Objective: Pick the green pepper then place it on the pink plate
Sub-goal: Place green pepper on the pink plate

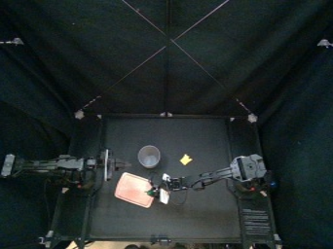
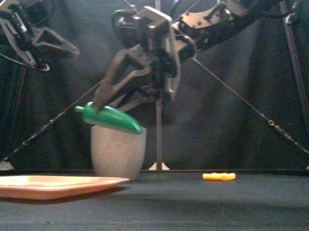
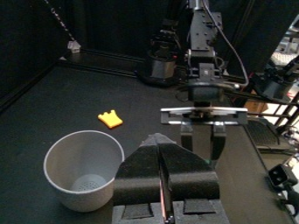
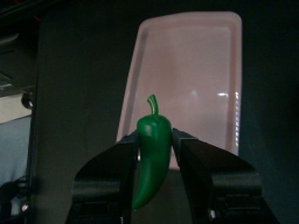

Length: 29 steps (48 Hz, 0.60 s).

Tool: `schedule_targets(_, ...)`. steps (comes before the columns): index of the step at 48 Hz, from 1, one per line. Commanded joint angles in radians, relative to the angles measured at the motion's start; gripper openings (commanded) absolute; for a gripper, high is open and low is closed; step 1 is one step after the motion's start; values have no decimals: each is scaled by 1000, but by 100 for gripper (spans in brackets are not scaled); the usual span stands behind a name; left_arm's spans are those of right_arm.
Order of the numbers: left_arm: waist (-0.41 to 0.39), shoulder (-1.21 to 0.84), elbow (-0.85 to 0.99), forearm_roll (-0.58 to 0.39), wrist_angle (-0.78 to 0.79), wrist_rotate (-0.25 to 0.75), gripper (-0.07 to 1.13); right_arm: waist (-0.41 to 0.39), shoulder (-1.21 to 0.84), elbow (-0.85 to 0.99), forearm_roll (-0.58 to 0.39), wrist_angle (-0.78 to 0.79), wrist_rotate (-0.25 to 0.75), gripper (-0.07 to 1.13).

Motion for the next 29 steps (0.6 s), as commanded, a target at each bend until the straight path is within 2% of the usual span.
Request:
schedule_targets(1, 3, 0, -14, 2, -12, 2, 0, -23, 55, -150, -17, 48, 0, 63)
schedule_targets(17, 3, -5, 8, 2, -17, 2, 0, -54, 279, -448, -87, 276, 5, 63)
schedule_targets(29, 3, -5, 11, 0, -15, 0, 0, -57, 313, -534, -75, 314, 6, 67)
